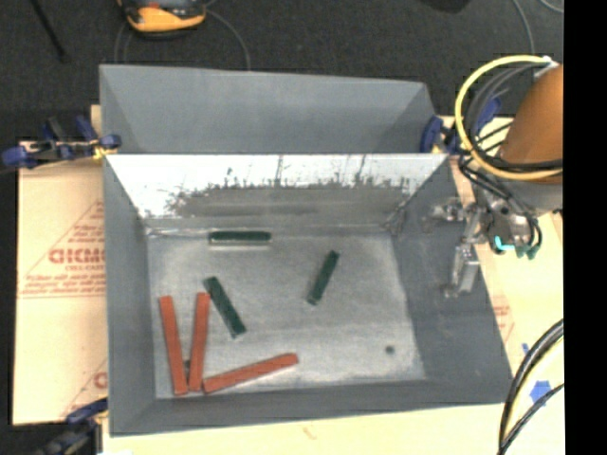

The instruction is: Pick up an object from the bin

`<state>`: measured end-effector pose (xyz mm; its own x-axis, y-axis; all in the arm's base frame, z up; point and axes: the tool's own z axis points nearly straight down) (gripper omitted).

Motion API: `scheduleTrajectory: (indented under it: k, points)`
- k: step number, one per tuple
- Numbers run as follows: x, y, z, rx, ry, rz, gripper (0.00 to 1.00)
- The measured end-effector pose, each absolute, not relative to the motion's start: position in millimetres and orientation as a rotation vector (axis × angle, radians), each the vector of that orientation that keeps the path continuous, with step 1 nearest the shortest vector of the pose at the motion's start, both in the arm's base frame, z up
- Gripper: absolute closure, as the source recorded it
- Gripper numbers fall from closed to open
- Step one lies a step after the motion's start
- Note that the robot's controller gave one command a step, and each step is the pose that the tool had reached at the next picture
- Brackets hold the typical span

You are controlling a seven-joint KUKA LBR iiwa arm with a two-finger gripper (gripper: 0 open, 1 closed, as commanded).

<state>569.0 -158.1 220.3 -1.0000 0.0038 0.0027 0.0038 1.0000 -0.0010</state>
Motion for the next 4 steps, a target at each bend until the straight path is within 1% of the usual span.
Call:
scheduleTrajectory:
  k: [1,2,3,4]
  points:
    - [570.8,-157.4,224.8,0.001,-3.147,0.004,0.0]
    - [585.0,-109.9,153.2,0.136,-3.147,0.005,0.0]
    - [573.3,-48.5,158.6,0.017,-3.142,0.0,0.0]
    - [590.4,-43.3,144.8,0.477,-3.112,0.003,0.0]
